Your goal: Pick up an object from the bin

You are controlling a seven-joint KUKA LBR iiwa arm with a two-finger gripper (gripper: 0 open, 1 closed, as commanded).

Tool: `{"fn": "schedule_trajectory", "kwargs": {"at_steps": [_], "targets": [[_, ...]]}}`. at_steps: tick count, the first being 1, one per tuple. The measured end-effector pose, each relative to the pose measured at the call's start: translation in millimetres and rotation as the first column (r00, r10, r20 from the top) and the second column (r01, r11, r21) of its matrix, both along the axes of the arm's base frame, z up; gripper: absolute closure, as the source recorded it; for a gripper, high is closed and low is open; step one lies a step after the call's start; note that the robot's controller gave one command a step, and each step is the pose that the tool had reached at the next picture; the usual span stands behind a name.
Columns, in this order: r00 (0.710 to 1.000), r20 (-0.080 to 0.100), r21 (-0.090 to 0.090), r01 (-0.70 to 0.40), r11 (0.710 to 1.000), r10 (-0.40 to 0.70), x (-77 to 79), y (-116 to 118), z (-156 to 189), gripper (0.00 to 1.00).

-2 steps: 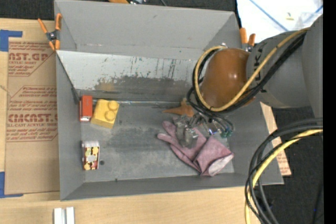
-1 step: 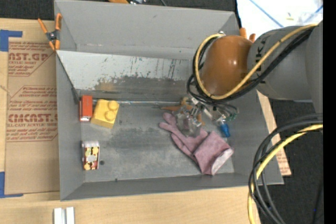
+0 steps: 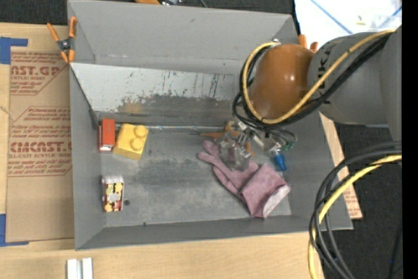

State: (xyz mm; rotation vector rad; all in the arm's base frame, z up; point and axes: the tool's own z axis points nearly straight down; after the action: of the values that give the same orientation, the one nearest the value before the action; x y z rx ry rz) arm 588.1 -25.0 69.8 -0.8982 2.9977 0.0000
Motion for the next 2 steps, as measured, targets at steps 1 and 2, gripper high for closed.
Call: {"fn": "schedule_trajectory", "kwargs": {"at_steps": [1,2], "targets": [[1.0,0.001,0.003,0.002,1.0,-0.002,-1.0,-2.6,0.3,1.0],[0.99,0.005,0.002,-0.142,0.99,0.141,-13.1,-1.0,3.9,1.0]]}}
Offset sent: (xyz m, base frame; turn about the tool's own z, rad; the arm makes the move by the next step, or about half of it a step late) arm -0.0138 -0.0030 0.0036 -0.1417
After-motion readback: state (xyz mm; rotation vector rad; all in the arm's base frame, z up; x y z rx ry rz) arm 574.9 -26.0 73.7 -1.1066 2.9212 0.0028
